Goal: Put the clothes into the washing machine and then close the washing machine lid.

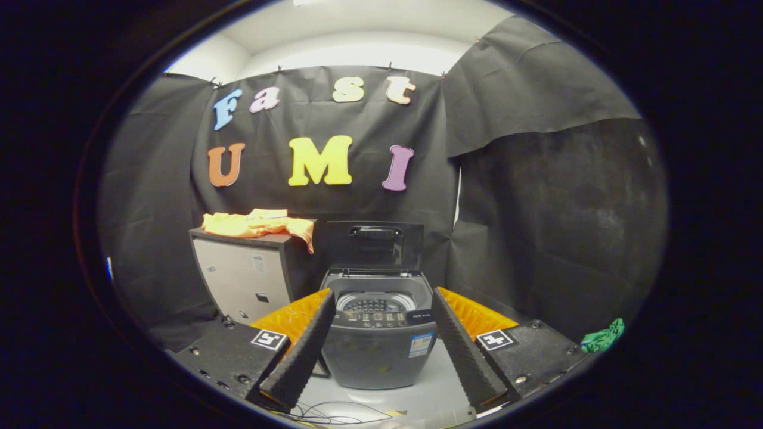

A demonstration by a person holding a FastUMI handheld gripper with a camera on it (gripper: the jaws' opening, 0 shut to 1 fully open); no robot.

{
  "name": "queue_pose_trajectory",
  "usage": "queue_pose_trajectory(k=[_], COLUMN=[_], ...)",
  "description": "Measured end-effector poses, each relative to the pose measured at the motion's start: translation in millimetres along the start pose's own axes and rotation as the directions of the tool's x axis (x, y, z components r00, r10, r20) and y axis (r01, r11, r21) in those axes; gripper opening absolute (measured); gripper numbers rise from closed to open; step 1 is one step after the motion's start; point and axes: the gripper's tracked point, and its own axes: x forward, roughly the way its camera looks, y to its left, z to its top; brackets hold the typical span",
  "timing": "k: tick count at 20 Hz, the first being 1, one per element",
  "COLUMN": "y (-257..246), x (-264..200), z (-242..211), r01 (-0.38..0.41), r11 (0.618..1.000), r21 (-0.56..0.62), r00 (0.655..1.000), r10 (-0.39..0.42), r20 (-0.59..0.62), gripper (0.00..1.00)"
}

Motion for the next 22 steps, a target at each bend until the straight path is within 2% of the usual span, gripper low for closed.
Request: queue_pose_trajectory(k=[9, 18, 22], y=[12, 64, 111], x=[1, 31, 57], z=[21, 119, 167], r01=[-0.006, 0.017, -0.013], r11=[1.000, 0.998, 0.997], r21=[0.012, 0.054, 0.074], r00=[1.000, 0.999, 0.998], r10=[0.006, -0.020, 0.009], r20=[-0.005, 0.045, 0.059], gripper=[1.00, 1.00, 1.00])
